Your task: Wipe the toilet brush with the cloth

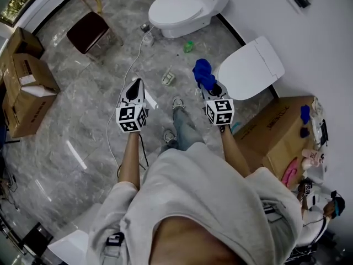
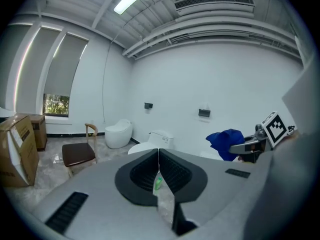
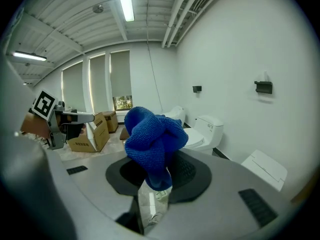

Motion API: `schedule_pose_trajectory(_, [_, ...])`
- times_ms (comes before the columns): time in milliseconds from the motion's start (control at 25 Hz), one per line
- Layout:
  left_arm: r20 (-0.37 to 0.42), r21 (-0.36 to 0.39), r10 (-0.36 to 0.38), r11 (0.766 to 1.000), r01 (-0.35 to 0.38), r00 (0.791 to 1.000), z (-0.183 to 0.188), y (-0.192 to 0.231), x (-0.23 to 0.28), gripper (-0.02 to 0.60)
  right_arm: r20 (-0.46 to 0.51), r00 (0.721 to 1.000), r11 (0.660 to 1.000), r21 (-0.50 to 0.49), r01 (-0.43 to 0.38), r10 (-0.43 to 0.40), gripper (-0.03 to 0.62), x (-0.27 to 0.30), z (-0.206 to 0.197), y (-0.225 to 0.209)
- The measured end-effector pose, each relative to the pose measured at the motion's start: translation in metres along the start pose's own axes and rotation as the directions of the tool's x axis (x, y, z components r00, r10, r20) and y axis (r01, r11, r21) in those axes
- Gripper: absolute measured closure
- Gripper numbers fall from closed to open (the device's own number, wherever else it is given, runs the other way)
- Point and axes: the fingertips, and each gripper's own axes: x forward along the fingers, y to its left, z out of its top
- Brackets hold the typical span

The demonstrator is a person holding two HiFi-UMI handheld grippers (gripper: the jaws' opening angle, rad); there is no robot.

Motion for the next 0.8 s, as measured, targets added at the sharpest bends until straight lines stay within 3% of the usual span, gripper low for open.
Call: schedule_pose_trajectory(800, [-0.168,0.001,0.038,0.999,-0.039,0.985,-0.024,0.018,0.134,0.561,-0.140,0.979,0.986,0.098,-0.136,0.149,0.482,0.149,-0.020,-0.045])
